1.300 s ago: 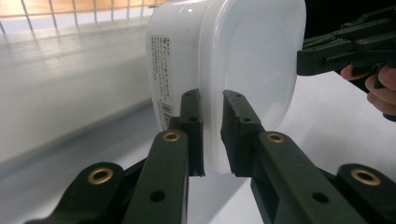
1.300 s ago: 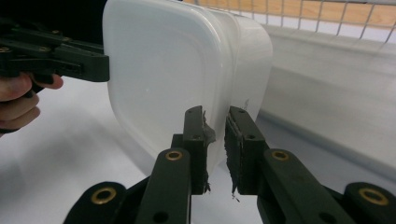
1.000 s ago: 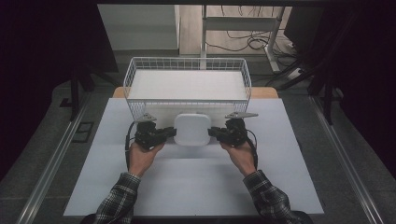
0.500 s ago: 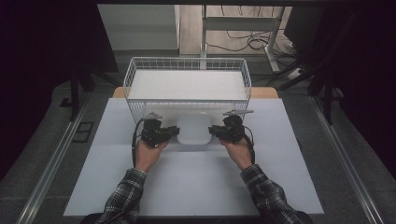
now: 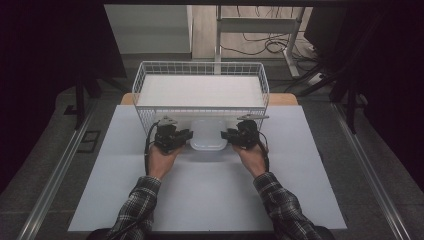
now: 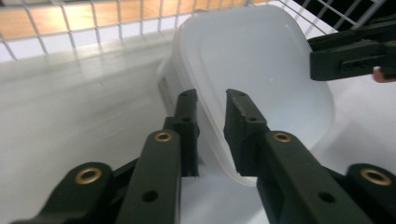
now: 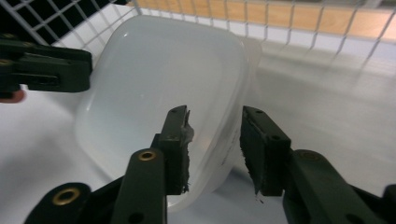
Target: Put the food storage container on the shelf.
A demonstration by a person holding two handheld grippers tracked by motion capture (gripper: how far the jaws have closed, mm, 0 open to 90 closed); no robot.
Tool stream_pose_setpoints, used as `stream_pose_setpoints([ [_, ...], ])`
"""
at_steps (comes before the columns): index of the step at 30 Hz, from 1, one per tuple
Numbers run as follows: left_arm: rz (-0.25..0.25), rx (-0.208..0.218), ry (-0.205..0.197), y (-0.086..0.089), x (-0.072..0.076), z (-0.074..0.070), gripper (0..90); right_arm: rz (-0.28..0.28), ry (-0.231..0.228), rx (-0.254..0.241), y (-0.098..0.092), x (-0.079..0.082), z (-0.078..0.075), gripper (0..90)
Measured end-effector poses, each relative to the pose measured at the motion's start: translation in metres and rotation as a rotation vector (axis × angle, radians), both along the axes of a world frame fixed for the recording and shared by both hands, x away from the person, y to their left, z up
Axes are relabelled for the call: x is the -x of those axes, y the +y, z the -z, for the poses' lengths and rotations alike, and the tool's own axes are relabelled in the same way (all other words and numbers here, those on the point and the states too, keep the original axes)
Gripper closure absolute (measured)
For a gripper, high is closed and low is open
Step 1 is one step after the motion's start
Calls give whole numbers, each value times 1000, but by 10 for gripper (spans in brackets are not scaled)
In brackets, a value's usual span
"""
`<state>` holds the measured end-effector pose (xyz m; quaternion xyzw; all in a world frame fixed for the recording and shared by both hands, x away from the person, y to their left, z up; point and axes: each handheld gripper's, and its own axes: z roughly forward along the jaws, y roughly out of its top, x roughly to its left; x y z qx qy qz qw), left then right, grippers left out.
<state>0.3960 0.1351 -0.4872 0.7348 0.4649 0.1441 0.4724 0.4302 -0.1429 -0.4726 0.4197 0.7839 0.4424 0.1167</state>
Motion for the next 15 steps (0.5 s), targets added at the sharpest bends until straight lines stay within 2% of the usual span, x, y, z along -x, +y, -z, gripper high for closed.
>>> stream_pose_setpoints([
  [3, -27, -17, -23, -1, -4, 0, 686, 17, -35, 33, 4, -2, -2, 583],
  [7, -50, -25, -30, -2, -10, -2, 624, 37, -35, 19, 4, -8, -2, 573],
  [8, -35, -20, -36, -1, -10, -4, 598, 35, -32, 24, 4, -8, -3, 571],
  [10, -22, -11, -45, 0, -8, -7, 560, 18, -21, 21, 5, -7, -5, 569],
  [11, -13, 6, -57, 1, -3, -14, 543, 3, -31, 19, 5, -6, -6, 568],
  [12, -13, 6, -57, 1, -3, -14, 523, 3, -31, 19, 5, -6, -6, 568],
  [15, 8, 19, -77, 3, 12, -21, 459, -34, -48, 16, 4, 2, -13, 642],
])
